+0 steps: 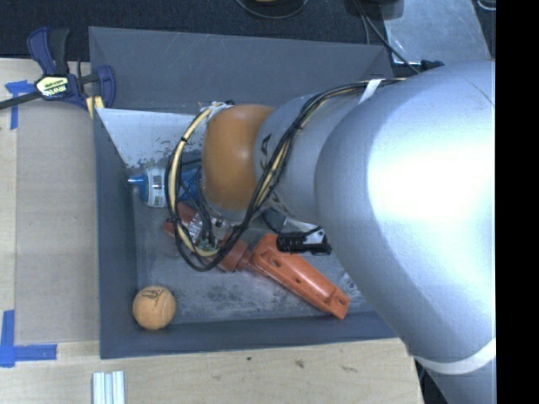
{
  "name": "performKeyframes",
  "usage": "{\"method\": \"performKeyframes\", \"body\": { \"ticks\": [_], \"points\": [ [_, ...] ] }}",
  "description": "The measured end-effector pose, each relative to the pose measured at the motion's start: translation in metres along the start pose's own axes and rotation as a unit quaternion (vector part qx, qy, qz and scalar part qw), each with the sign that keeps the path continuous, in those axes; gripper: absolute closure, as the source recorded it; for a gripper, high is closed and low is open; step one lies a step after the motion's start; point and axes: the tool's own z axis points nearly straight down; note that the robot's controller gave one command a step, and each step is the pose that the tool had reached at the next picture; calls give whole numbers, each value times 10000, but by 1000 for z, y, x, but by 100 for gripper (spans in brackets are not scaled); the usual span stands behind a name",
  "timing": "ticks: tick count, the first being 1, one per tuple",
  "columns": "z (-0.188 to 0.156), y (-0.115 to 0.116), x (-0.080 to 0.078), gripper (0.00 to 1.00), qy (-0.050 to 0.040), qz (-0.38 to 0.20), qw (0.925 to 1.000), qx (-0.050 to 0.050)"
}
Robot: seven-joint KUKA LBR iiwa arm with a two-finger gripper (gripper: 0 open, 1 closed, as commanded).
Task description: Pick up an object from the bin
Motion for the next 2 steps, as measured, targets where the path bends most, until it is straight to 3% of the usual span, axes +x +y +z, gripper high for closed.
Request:
{"method": "performKeyframes", "body": {
  "ticks": [2],
  "points": [
    [-23,-1,0,100,20,4,10000,22]
  ]
}}
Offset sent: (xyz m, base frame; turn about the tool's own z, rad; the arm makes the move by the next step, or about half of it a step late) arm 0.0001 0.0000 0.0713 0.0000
